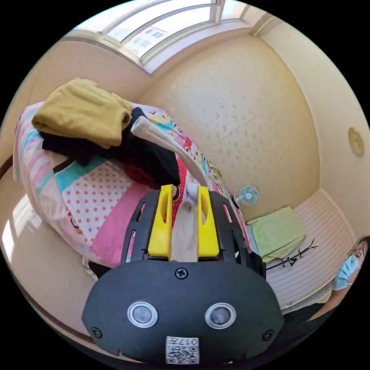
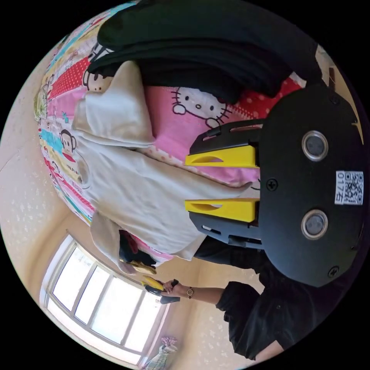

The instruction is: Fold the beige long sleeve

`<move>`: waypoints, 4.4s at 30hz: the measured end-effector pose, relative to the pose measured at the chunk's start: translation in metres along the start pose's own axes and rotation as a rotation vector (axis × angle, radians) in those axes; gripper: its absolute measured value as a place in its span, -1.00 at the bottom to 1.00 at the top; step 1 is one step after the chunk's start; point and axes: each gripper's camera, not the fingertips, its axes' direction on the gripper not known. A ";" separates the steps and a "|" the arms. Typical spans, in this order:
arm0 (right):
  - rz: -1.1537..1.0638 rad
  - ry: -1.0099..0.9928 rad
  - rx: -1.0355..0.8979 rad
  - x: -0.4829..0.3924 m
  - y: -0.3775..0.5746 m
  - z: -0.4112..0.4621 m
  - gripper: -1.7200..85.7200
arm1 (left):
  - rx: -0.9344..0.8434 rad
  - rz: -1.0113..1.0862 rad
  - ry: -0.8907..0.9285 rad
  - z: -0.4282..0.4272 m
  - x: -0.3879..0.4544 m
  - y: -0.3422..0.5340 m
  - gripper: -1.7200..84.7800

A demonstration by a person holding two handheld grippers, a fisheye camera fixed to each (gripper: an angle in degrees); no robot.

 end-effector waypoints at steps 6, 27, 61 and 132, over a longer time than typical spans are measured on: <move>0.046 -0.040 0.062 -0.042 0.058 0.017 -0.69 | -0.552 0.124 -0.077 0.063 -0.029 0.104 -0.65; -0.087 0.278 -0.020 -0.123 0.004 -0.179 -0.81 | -0.763 0.491 -0.258 -0.035 0.035 0.220 -0.84; 0.415 0.385 1.097 -0.116 0.158 -0.300 -0.89 | -0.736 0.587 0.158 -0.036 0.045 0.240 -0.81; -0.245 -0.247 0.195 -0.195 -0.100 0.064 -0.95 | -0.126 0.706 -0.435 0.185 0.182 0.381 -0.89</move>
